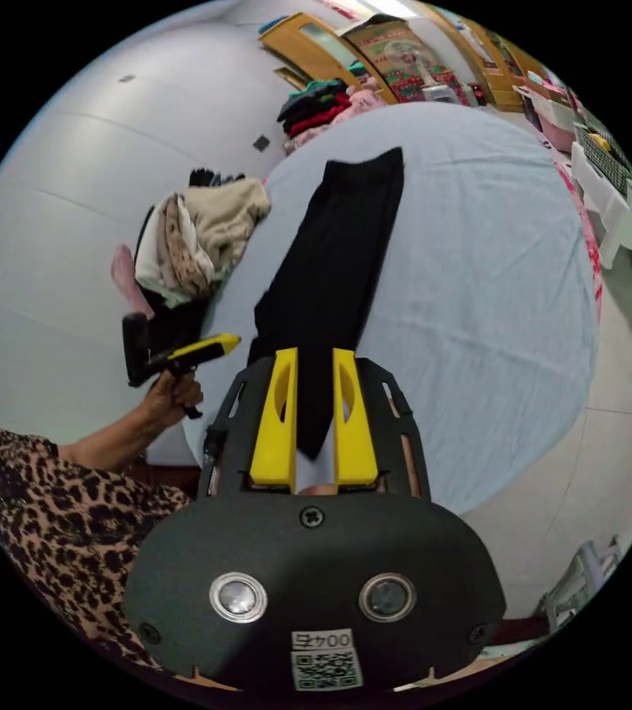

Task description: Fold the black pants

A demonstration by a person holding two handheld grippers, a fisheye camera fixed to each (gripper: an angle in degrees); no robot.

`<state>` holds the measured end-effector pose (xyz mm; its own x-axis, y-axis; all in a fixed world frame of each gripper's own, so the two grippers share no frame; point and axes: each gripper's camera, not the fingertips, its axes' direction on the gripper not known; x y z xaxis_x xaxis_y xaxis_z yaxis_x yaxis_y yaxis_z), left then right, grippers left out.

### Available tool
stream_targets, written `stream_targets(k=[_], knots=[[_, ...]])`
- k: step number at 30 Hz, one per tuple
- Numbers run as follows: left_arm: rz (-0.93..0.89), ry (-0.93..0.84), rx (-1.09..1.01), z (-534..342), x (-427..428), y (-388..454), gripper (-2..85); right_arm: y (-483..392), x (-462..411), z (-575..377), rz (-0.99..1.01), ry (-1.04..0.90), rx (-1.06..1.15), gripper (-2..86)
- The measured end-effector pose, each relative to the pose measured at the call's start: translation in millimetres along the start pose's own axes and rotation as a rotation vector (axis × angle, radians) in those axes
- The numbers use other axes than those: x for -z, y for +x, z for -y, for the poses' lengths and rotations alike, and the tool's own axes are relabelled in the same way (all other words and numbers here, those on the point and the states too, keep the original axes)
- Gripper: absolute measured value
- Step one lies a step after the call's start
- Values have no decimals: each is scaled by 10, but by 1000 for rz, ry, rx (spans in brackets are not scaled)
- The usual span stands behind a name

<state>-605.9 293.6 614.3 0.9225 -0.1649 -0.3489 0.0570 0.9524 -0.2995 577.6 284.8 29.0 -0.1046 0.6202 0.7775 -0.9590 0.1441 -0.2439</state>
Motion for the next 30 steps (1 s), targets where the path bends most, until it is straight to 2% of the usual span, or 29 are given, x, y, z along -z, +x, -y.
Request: stream_targets(k=[5, 14, 20, 30], knots=[[-6, 50, 17, 826, -150, -89, 26, -6, 175, 950, -40, 79, 69, 73], [75, 11, -34, 2258, -650, -382, 49, 67, -65, 2116, -122, 97, 84, 84], [125, -2, -46, 2700, -874, -483, 69, 71, -140, 2537, -161, 90, 104, 65], [154, -27, -71, 2885, -1057, -461, 64, 37, -152, 2829, -155, 60, 124, 54]])
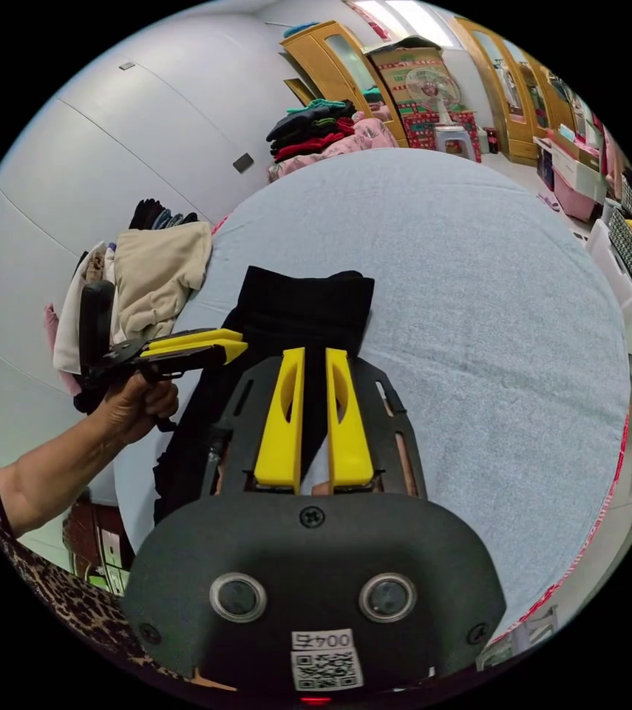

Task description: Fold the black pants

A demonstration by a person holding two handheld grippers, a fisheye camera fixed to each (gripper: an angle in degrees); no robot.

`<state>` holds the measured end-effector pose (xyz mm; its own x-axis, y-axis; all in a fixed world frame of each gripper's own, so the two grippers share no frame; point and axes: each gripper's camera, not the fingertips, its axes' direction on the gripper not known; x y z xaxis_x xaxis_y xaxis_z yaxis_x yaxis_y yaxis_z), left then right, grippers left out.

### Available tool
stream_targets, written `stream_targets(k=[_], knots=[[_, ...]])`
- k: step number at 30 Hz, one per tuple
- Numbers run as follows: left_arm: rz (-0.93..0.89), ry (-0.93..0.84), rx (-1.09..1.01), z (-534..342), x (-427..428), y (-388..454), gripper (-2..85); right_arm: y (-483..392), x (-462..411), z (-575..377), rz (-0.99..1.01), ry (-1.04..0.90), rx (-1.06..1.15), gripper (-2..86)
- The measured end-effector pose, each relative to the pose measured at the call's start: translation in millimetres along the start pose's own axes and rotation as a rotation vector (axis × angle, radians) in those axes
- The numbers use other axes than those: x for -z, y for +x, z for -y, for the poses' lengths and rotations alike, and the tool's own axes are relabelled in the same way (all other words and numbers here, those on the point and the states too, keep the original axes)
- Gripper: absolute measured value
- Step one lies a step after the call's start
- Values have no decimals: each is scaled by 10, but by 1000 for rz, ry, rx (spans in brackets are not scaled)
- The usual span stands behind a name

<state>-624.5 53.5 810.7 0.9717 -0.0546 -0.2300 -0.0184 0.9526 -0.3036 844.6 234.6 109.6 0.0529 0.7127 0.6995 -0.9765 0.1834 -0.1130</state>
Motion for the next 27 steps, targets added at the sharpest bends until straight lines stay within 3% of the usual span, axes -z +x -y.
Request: stream_targets(k=[15, 21, 27], knots=[[18, 138, -25, -19, 236, 129, 17, 12, 175, 153, -12, 88, 12, 11], [105, 38, -96, 91, 32, 146, 16, 224, -80, 243, -44, -25, 7, 17], [36, 50, -27, 38, 19, -11, 20, 431, -130, 260, -13, -56, -11, 58]])
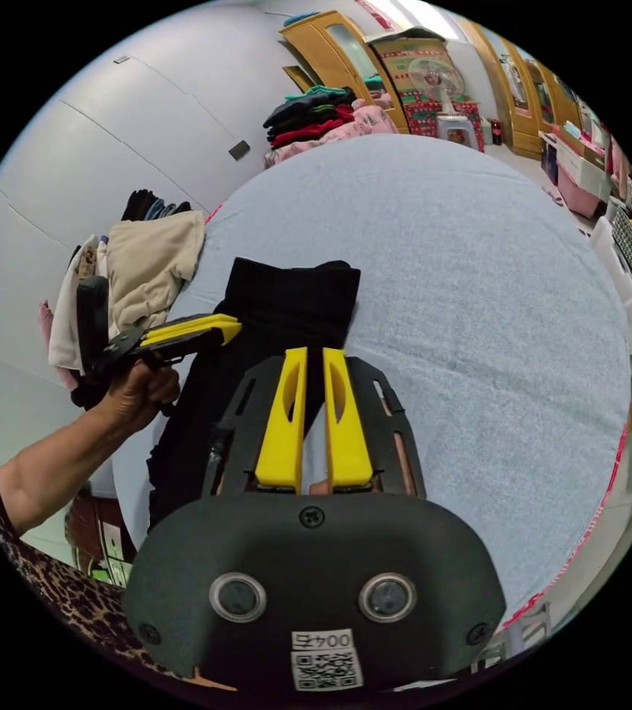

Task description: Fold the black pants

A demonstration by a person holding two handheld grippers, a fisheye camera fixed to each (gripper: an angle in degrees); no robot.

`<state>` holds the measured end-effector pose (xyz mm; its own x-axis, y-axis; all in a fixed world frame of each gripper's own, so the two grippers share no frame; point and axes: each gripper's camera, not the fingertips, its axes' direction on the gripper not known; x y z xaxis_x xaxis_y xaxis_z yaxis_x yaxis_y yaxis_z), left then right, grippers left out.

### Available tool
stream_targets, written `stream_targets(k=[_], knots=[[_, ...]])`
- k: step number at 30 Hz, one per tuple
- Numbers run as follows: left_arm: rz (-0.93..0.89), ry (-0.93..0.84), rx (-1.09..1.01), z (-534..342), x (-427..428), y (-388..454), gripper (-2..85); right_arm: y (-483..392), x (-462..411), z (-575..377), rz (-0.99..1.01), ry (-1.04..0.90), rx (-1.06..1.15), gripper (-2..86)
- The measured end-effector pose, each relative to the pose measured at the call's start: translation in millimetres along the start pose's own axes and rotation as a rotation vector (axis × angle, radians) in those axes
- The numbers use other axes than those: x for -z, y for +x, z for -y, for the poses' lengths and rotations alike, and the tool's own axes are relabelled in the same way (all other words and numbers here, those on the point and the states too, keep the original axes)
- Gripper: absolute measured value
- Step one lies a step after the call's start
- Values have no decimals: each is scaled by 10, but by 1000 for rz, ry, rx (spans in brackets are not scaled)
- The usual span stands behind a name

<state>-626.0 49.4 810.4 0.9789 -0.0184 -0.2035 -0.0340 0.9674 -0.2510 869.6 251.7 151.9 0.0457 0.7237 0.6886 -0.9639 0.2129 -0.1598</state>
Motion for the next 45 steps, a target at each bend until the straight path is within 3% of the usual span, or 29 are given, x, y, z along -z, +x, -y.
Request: stream_targets(k=[4, 9, 18, 23, 28, 38, 45], knots=[[-56, 33, 118, -120, 256, -222, 27, 146, 138, -201, 43, 7, -56, 81], [-2, 61, 85, -572, 825, -250, 34, 140, 240, -862, 218, -36, -111, 94], [-155, -19, 14, -2394, 1441, 485, 23, -99, -146, -2492, 469, -151, -400, 103], [-208, -57, 93, -3003, 1323, 724, 20, -330, -405, -2904, 389, -143, -395, 99], [-1, 0, 131, -3035, 1395, 622, 17, -612, -580, -2978, 313, -81, -294, 100], [286, -93, -255, -2510, 1155, 704, 63, -1362, -1634, -2807, -219, -348, 120, 152], [348, -170, -433, -2592, 951, 865, 74, -1492, -2276, -2863, -339, -535, 168, 170]])
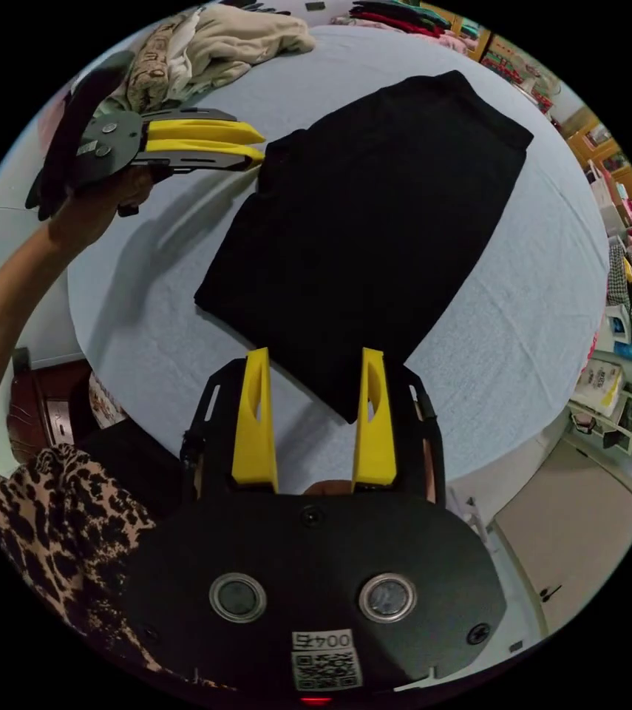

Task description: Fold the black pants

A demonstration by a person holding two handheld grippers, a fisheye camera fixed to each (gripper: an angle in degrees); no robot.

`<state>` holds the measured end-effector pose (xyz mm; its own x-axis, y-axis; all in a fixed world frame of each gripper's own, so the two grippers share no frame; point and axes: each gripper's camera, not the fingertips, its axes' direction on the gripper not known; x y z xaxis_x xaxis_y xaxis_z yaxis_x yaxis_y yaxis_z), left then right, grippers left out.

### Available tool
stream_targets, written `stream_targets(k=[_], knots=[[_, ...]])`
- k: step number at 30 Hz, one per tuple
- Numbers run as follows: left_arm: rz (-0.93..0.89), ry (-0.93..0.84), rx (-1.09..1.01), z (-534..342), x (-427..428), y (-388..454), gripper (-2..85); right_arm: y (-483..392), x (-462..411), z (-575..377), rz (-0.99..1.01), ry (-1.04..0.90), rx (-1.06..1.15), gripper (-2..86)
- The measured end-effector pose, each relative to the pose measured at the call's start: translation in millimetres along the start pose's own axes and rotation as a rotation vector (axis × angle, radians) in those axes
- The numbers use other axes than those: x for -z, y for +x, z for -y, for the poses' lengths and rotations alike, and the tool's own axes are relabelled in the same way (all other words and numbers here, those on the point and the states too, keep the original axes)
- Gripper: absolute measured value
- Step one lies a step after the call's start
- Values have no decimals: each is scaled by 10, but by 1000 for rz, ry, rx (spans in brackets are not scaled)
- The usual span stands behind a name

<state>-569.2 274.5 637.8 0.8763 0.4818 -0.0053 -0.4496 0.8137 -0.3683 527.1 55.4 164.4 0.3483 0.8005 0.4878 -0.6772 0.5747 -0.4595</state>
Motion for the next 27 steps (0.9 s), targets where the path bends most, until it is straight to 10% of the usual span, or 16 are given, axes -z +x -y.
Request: stream_targets(k=[27], knots=[[-305, 72, 348, -648, -221, -726, 12, 23, -1282, -197, 124, 102, -58, 100]])
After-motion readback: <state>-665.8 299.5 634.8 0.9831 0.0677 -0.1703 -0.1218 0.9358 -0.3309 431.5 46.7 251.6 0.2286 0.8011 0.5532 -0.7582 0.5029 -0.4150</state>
